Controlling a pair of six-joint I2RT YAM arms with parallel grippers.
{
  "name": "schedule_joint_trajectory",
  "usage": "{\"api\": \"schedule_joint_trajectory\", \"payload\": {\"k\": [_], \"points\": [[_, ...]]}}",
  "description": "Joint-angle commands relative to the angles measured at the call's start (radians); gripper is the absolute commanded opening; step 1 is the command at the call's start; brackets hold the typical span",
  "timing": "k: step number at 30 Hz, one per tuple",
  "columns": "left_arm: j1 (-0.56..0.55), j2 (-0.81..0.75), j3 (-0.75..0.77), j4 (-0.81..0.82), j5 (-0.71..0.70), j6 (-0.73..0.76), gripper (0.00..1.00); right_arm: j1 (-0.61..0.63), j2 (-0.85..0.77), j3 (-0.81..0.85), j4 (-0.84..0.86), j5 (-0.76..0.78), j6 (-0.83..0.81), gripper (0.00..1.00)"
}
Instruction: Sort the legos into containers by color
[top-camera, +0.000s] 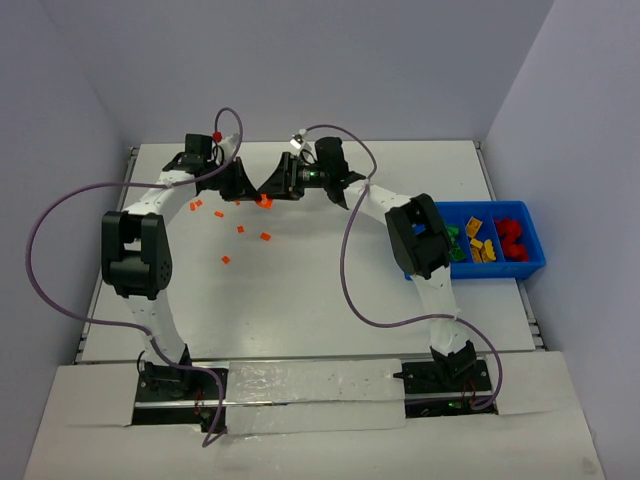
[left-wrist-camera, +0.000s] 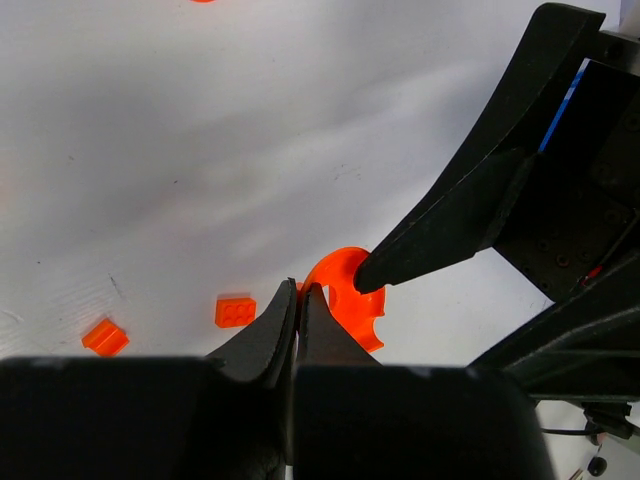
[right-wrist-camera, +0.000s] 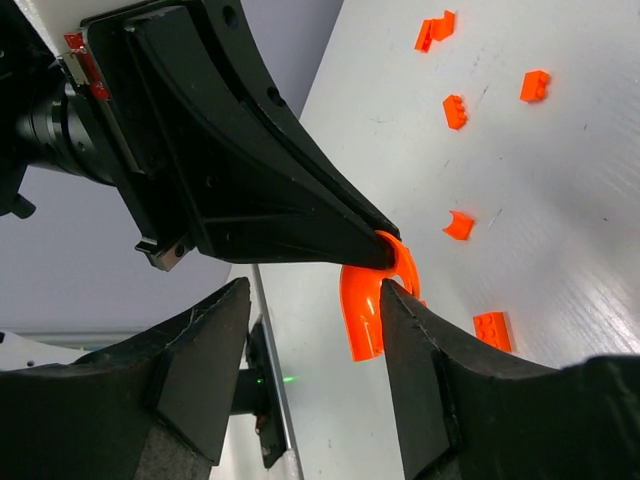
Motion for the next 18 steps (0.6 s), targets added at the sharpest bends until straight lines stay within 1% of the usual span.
{"api": "schedule_joint_trajectory", "payload": {"k": [1,4,8,18], "points": [[-0.01,-0.055,0.049,0.015,0.036,0.008,0.0,0.007,-0.03,-0.011,0.004,0.026,-0.05,0.63],[-0.01,-0.06,0.036,0.018,0.031,0.01,0.0,0.005,-0.043,-0.033,0.045,0.007,-0.03,0.65],[-0.01,-0.064,0.019,0.017,0.029,0.02,0.0,0.004,-0.068,-0.05,0.149,-0.02,0.026,0.66],[-0.013,-0.079,0.016,0.011,0.041,0.018,0.0,-0.003,-0.121,-0.079,0.13,0.092,-0.026,0.67]]}}
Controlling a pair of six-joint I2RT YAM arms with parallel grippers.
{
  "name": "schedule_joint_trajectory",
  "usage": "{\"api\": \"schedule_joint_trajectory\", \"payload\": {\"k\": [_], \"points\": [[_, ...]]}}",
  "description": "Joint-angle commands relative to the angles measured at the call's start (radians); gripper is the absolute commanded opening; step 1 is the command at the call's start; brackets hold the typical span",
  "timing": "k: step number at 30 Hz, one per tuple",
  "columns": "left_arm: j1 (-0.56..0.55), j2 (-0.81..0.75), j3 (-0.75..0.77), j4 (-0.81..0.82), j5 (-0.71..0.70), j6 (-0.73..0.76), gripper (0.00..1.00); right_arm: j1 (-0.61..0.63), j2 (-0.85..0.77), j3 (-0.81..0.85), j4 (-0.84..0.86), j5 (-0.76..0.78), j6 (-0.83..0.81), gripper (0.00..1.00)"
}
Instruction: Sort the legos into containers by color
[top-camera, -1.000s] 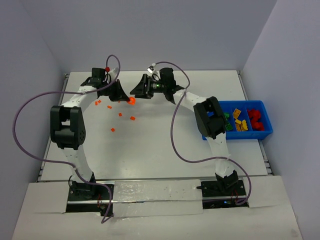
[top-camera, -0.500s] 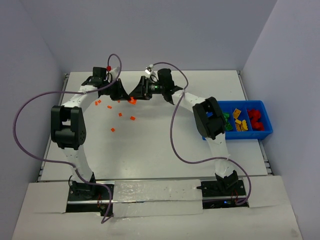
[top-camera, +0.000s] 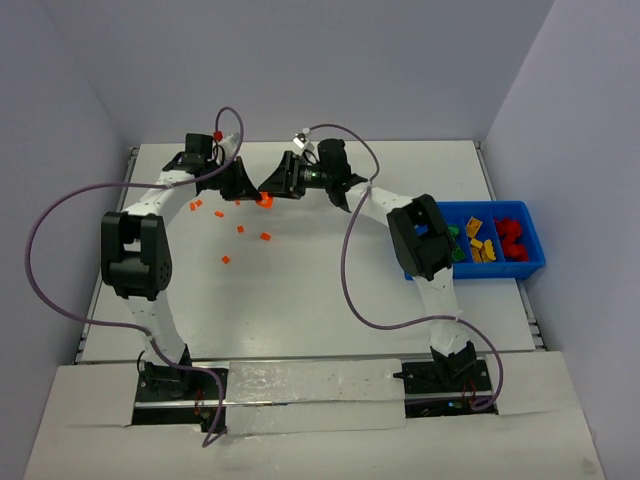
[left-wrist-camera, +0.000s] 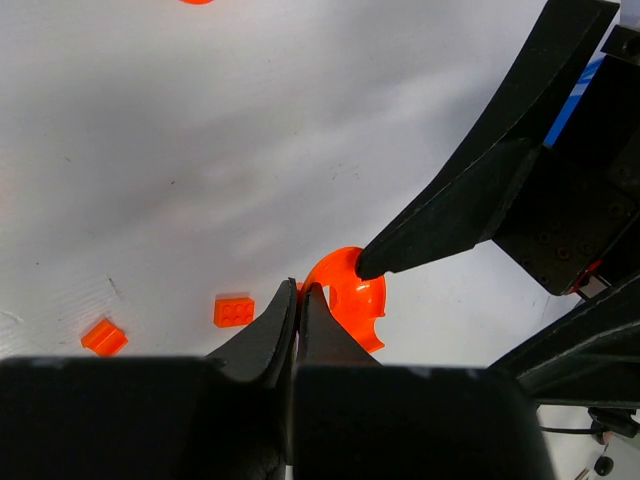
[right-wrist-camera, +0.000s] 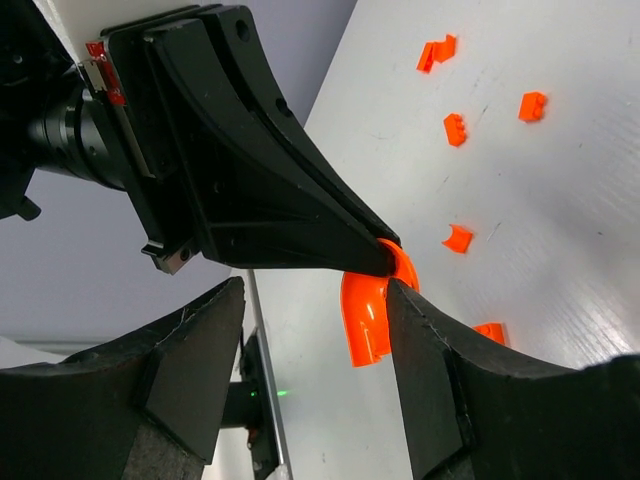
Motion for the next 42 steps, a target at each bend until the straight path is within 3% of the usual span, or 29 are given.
{"api": "schedule_joint_trajectory", "payload": {"k": [1,16,23,31,38,42], "points": [[-0.009,-0.073,0.014,0.012,0.045,0.006,0.0,-0.004,-0.091,-0.021,0.034,0.053,-0.04,0.67],[-0.021,-0.064,-0.008,0.006,0.05,0.002,0.0,-0.021,-0.109,-0.029,0.067,0.048,-0.029,0.67],[-0.022,-0.076,-0.006,0.013,0.069,-0.001,0.0,-0.019,-0.106,-0.003,-0.067,0.119,-0.123,0.65],[-0.024,-0.083,0.017,0.034,0.066,-0.016,0.0,-0.013,-0.083,-0.003,-0.085,0.045,-0.119,0.61],[-0.025,-0.09,0.021,0.055,0.056,-0.022,0.0,0.001,-0.073,-0.029,-0.054,-0.027,-0.081,0.44],[-0.025,-0.104,0.011,0.074,0.041,-0.027,0.0,0.001,-0.075,-0.063,-0.018,-0.042,-0.048,0.4]]}}
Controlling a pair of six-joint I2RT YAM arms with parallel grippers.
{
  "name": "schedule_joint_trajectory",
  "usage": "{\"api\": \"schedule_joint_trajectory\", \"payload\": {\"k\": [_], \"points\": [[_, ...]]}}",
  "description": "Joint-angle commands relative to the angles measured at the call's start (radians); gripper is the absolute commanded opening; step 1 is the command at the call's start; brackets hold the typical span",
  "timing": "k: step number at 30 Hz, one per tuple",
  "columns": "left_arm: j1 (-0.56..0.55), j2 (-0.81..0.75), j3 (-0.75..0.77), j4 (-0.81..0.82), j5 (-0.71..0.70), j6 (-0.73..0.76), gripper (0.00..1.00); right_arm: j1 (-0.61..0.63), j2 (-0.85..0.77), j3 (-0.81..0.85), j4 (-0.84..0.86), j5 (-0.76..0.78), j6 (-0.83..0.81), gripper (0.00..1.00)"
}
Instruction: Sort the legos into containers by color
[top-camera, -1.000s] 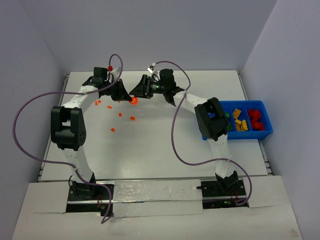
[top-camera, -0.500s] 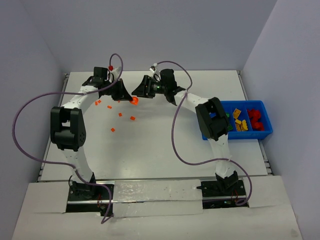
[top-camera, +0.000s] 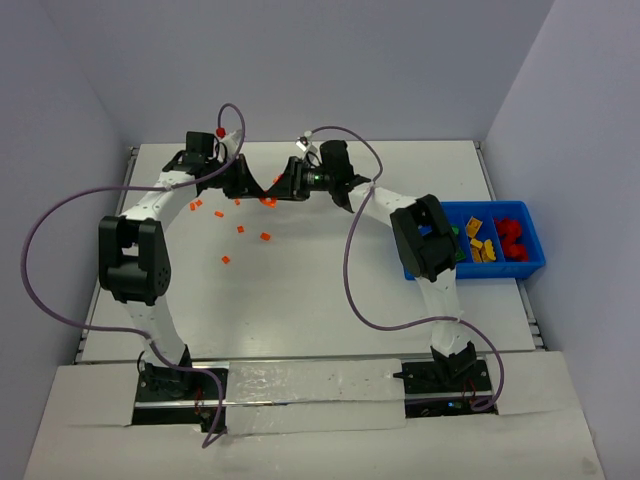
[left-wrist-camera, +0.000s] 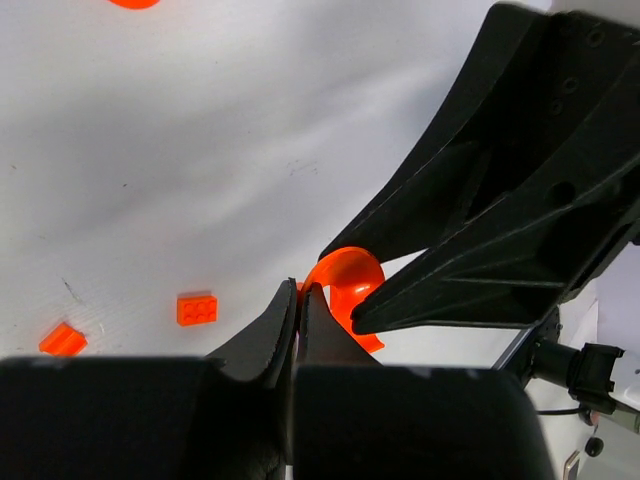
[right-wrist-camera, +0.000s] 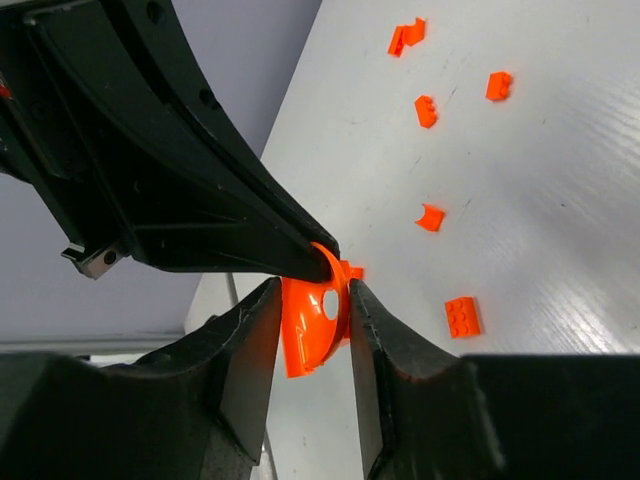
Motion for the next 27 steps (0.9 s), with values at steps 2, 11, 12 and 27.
{"api": "schedule_joint_trajectory", "payload": {"k": [2,11,12,27], "points": [[-0.006,-0.071,0.018,0.077,-0.006,-0.013,0.0,0.011,-0.049,-0.047,0.073,-0.047,0.041,0.39],[-0.004,-0.079,0.036,0.063,-0.002,0.01,0.1,0.01,-0.082,-0.069,0.04,-0.008,0.003,0.0],[-0.004,-0.086,0.033,0.061,-0.011,0.018,0.35,0.01,-0.102,-0.079,0.029,-0.001,-0.005,0.0],[-0.022,-0.205,0.016,0.098,-0.325,0.171,0.99,-0.254,-0.519,-0.216,-0.657,0.273,-0.569,0.0]]}}
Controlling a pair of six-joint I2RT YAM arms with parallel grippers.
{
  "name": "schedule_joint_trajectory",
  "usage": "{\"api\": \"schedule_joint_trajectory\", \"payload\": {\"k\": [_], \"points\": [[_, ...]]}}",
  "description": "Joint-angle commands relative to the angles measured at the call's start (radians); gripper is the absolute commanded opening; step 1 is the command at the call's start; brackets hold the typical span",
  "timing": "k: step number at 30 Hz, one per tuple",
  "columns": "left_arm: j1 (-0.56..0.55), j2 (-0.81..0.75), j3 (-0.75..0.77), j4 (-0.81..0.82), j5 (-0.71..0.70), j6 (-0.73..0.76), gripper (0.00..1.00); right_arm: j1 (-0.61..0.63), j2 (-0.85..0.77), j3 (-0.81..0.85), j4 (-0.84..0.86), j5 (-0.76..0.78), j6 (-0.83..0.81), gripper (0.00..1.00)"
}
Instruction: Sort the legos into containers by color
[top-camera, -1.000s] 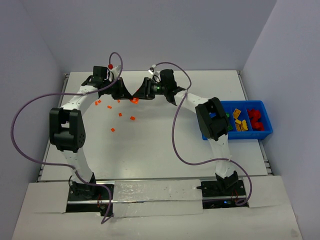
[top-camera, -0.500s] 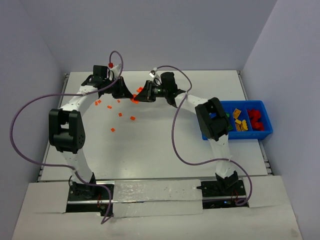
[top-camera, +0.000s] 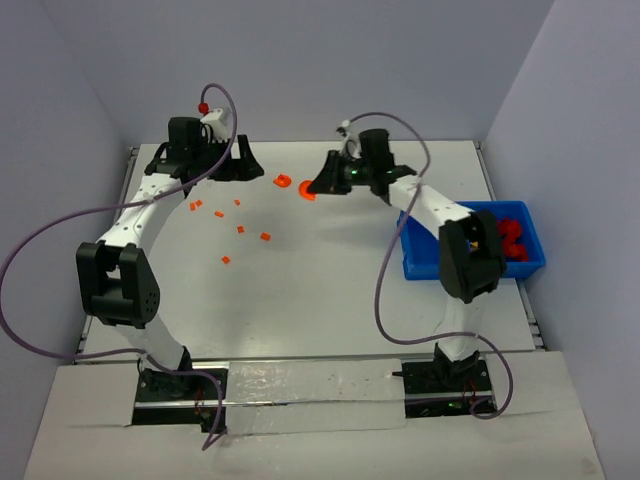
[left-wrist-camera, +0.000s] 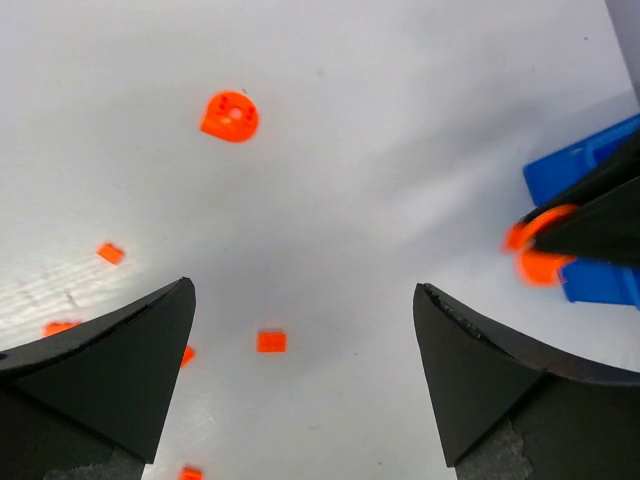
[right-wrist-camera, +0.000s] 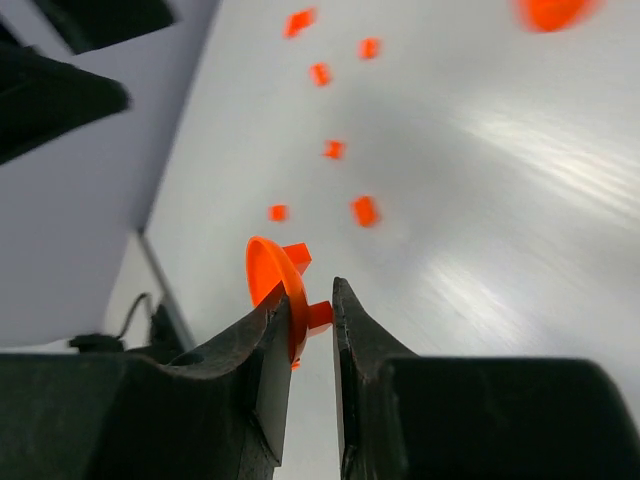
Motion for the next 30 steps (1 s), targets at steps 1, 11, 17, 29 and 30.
{"api": "schedule_joint_trajectory", "payload": {"k": [1,11,17,29,30], "points": [[-0.021,-0.017,0.027,0.046,-0.133,0.08,0.99,-0.153,-0.225,-0.047,-0.353,0.205,-0.329,0.0],[-0.107,0.153,0.13,0.096,-0.318,0.081,0.99,-0.42,-0.434,-0.182,-0.638,0.549,-0.651,0.0],[-0.109,0.327,0.317,0.055,-0.332,0.068,0.99,-0.419,-0.351,-0.208,-0.674,0.569,-0.672,0.0],[-0.107,0.532,0.477,0.117,-0.251,0.095,0.96,-0.41,-0.18,-0.23,-0.663,0.576,-0.676,0.28],[-0.107,0.549,0.49,0.118,-0.255,0.094,0.96,-0.409,-0.174,-0.227,-0.665,0.579,-0.675,0.39]]}}
